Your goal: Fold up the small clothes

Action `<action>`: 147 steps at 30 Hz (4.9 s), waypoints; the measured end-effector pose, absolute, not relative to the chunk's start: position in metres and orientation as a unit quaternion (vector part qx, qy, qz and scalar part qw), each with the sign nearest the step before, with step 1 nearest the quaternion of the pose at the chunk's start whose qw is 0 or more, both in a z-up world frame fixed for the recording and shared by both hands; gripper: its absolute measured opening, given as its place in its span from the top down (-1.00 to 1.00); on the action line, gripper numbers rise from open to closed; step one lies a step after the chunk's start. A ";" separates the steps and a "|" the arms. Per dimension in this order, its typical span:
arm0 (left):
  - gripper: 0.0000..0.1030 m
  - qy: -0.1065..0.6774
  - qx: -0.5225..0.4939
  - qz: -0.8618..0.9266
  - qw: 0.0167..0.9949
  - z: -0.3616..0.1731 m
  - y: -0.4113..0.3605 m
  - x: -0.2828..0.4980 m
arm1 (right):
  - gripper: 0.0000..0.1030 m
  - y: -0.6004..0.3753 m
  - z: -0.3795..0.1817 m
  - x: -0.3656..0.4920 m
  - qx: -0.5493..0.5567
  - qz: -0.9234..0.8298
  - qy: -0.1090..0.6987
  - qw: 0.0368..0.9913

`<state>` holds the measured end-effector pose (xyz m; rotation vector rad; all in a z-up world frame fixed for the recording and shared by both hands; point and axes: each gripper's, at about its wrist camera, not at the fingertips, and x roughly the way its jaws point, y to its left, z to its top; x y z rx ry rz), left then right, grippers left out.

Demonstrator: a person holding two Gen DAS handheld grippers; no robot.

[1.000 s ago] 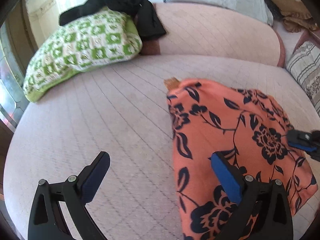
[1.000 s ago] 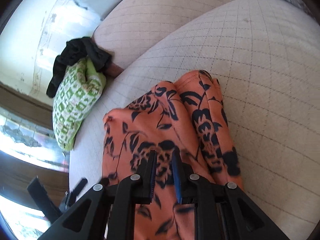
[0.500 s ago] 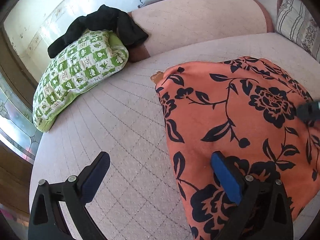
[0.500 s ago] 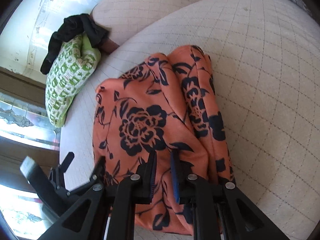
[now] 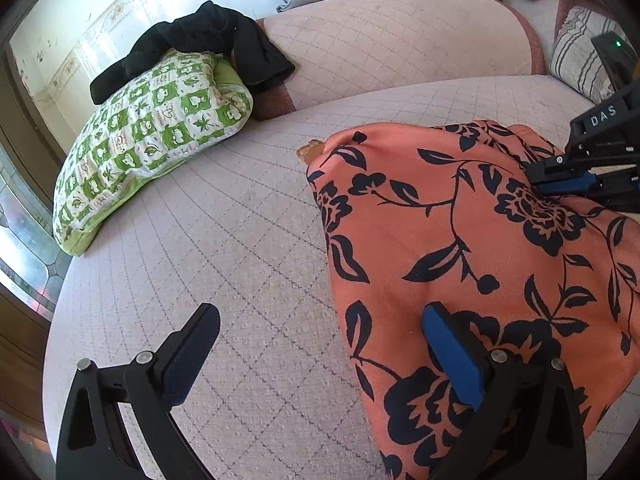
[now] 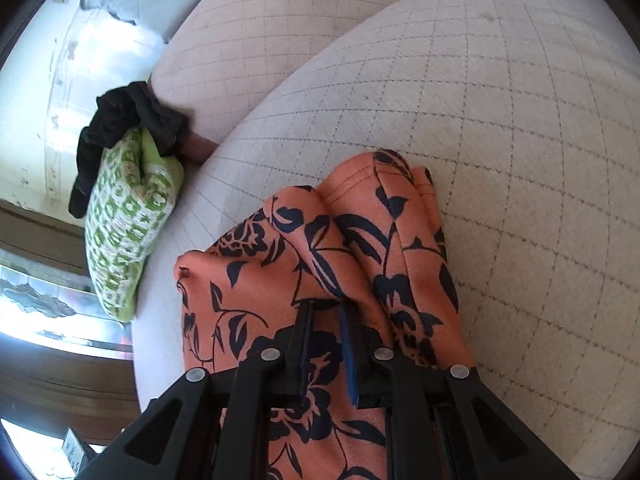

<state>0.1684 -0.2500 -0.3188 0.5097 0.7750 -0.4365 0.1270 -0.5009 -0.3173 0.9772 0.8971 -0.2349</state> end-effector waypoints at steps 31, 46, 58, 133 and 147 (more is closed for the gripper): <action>-0.96 0.384 0.220 -0.212 0.871 -0.321 -0.245 0.172 | 0.64 -0.437 -0.296 0.059 0.325 -0.115 0.496 0.797; -0.98 0.388 0.210 -0.218 0.871 -0.322 -0.243 0.174 | 0.64 -0.449 -0.296 0.065 0.354 -0.081 0.491 0.792; -1.00 0.397 0.198 -0.224 0.868 -0.322 -0.241 0.178 | -0.66 -0.468 -0.263 0.051 0.365 -0.067 0.371 0.851; -0.09 0.487 0.010 -0.395 0.779 -0.319 -0.249 0.200 | 0.00 -0.510 -0.356 0.086 0.488 0.048 0.384 0.782; 0.14 0.523 -0.037 -0.385 0.760 -0.332 -0.237 0.207 | 0.04 -0.497 -0.345 0.086 0.478 0.023 0.384 0.790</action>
